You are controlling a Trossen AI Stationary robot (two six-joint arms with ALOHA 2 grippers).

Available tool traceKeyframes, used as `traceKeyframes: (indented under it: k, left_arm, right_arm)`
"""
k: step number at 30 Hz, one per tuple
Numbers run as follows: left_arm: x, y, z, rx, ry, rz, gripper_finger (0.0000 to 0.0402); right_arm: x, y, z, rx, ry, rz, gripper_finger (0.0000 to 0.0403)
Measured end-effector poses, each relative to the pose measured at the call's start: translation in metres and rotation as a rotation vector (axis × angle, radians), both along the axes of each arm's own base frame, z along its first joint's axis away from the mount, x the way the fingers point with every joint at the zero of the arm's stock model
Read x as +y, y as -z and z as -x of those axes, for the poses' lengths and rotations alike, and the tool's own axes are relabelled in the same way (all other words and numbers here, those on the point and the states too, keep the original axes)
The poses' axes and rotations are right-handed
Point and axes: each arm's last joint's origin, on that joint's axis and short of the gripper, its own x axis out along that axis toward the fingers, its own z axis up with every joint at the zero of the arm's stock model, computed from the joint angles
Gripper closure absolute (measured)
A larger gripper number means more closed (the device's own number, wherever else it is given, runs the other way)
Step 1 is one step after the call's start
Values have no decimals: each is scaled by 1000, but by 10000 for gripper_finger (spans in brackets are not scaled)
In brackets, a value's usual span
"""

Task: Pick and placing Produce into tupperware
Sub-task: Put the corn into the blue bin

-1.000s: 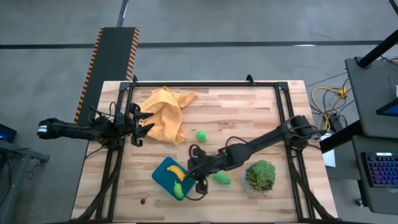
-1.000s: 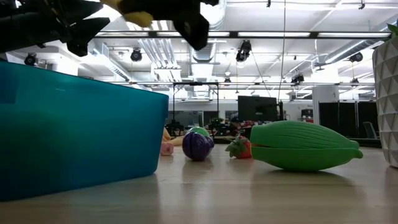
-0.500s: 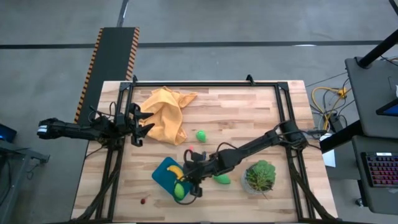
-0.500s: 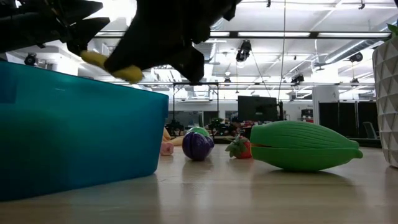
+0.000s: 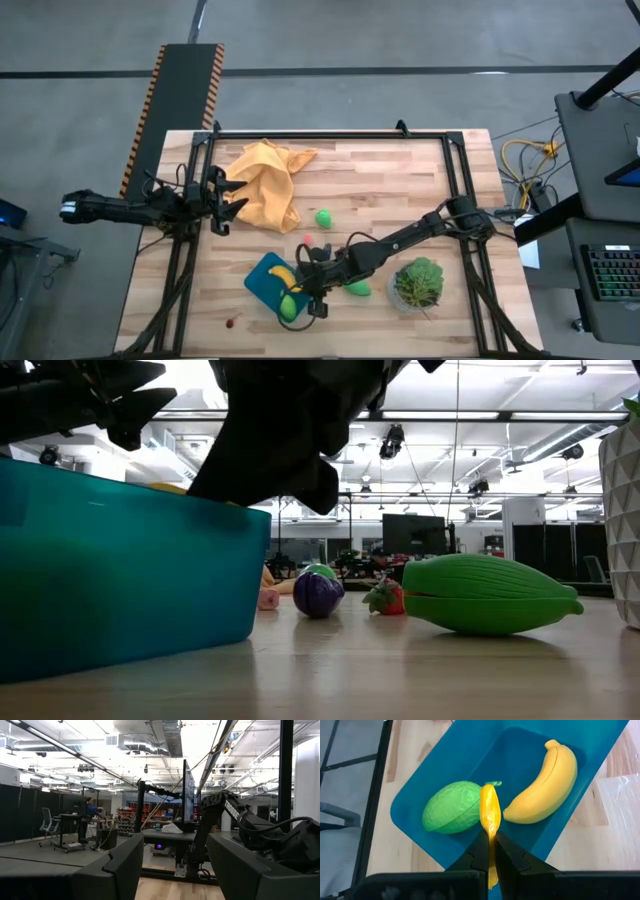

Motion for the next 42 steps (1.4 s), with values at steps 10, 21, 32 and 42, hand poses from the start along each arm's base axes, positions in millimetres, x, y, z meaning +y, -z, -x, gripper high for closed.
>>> traceKeyframes:
  k: [10, 21, 32, 42]
  left_arm:
    - [0, 0, 0, 1, -1, -1, 196]
    - [0, 0, 0, 0, -1, -2, 196]
    - [0, 0, 0, 1, -1, -2, 196]
    - [0, 0, 0, 0, -1, -2, 196]
  right_arm:
    - [0, 1, 1, 12, 1, 7, 393]
    - [0, 1, 1, 11, 0, 9, 361]
    - [-1, 1, 1, 18, 1, 11, 358]
    - [-1, 1, 1, 17, 3, 14, 358]
